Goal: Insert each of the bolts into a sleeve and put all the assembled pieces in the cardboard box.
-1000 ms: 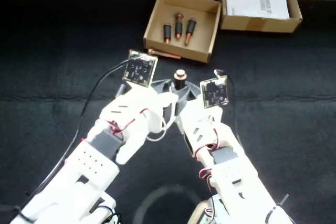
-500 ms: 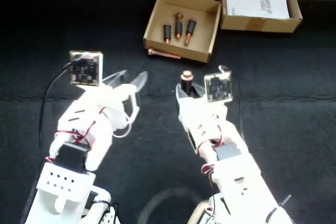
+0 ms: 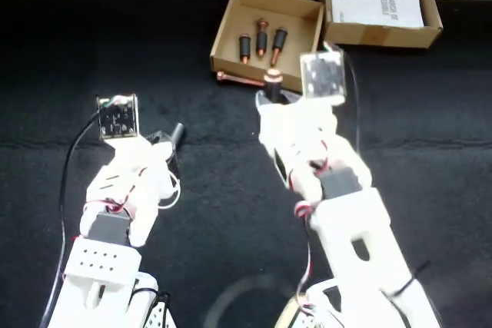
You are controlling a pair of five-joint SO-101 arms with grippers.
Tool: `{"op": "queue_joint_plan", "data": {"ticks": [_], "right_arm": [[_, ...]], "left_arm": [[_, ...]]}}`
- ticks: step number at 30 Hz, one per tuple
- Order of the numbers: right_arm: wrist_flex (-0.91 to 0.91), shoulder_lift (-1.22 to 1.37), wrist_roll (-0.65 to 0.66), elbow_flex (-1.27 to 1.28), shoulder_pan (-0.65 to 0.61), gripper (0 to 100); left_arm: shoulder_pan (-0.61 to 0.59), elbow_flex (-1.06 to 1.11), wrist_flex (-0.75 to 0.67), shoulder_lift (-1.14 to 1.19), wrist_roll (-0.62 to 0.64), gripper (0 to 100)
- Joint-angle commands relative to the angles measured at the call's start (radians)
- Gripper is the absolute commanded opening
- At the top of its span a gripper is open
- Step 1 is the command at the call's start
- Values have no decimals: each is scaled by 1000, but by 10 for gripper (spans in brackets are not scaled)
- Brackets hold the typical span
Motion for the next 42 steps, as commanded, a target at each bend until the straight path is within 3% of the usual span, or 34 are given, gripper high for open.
{"op": "queue_joint_plan", "data": {"ticks": [1,13,32,42], "right_arm": [[48,87,-6,-220,13,6],[77,513,72,-662,59,6],[77,1351,97,-1480,166,6],[74,1713,201,-1778,189,6]], "left_arm": [[-13,79,-114,-15,3,9],[-30,349,-423,-13,6,9],[-30,349,-399,-8,8,9],[-30,349,-394,-8,8,9]]}}
